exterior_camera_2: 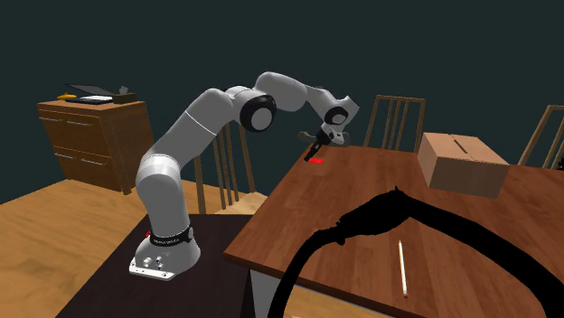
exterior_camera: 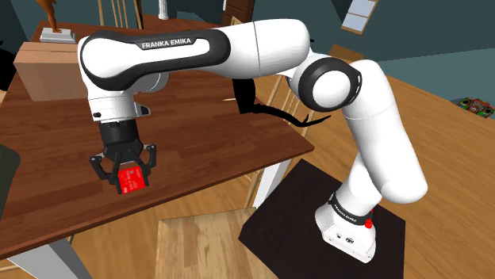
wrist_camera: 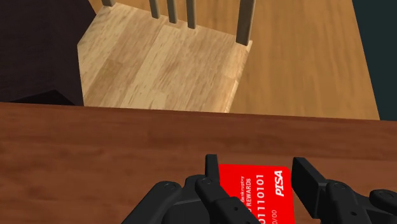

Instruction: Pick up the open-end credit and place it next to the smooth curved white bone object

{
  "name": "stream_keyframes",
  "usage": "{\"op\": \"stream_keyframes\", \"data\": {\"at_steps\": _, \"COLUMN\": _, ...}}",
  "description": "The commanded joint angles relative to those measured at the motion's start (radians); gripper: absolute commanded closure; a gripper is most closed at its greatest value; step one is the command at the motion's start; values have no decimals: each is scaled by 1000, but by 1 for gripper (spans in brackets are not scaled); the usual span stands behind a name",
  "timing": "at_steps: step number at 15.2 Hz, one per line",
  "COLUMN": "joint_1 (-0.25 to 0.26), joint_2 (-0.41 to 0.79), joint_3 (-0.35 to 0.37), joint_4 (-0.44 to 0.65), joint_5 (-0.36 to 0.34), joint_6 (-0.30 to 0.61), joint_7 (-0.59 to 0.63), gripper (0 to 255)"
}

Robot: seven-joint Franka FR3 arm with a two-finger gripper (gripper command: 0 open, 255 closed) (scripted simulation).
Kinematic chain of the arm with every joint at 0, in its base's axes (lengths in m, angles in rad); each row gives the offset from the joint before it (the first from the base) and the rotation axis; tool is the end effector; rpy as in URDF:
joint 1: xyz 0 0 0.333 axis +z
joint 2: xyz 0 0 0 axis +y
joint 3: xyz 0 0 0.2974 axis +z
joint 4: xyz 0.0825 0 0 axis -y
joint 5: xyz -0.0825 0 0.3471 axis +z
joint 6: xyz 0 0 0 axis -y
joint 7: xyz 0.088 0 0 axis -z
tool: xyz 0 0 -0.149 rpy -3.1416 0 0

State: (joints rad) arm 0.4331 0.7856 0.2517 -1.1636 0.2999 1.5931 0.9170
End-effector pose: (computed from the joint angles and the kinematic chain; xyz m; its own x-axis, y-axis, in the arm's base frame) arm 0.5062 0.4198 0.2881 0.7897 -0.2710 -0.5504 -0.3280 -0.9447 -0.0054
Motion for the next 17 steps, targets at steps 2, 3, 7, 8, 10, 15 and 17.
{"op": "stream_keyframes", "data": {"at_steps": 2, "joint_1": 0, "joint_2": 0, "joint_3": 0, "joint_4": -1, "joint_5": 0, "joint_6": 1, "joint_7": -1, "gripper": 255}}
{"op": "stream_keyframes", "data": {"at_steps": 3, "joint_1": 0, "joint_2": 0, "joint_3": 0, "joint_4": -1, "joint_5": 0, "joint_6": 1, "joint_7": -1, "gripper": 255}}
{"op": "stream_keyframes", "data": {"at_steps": 7, "joint_1": 0, "joint_2": 0, "joint_3": 0, "joint_4": -1, "joint_5": 0, "joint_6": 1, "joint_7": -1, "gripper": 0}}
{"op": "stream_keyframes", "data": {"at_steps": 8, "joint_1": 0, "joint_2": 0, "joint_3": 0, "joint_4": -1, "joint_5": 0, "joint_6": 1, "joint_7": -1, "gripper": 0}}
{"op": "stream_keyframes", "data": {"at_steps": 10, "joint_1": 0, "joint_2": 0, "joint_3": 0, "joint_4": -1, "joint_5": 0, "joint_6": 1, "joint_7": -1, "gripper": 0}}
{"op": "stream_keyframes", "data": {"at_steps": 15, "joint_1": -8, "joint_2": 75, "joint_3": -3, "joint_4": 235, "joint_5": -15, "joint_6": -163, "joint_7": 29, "gripper": 0}}
{"op": "stream_keyframes", "data": {"at_steps": 17, "joint_1": -8, "joint_2": 74, "joint_3": -3, "joint_4": 235, "joint_5": -15, "joint_6": -162, "joint_7": 29, "gripper": 0}}
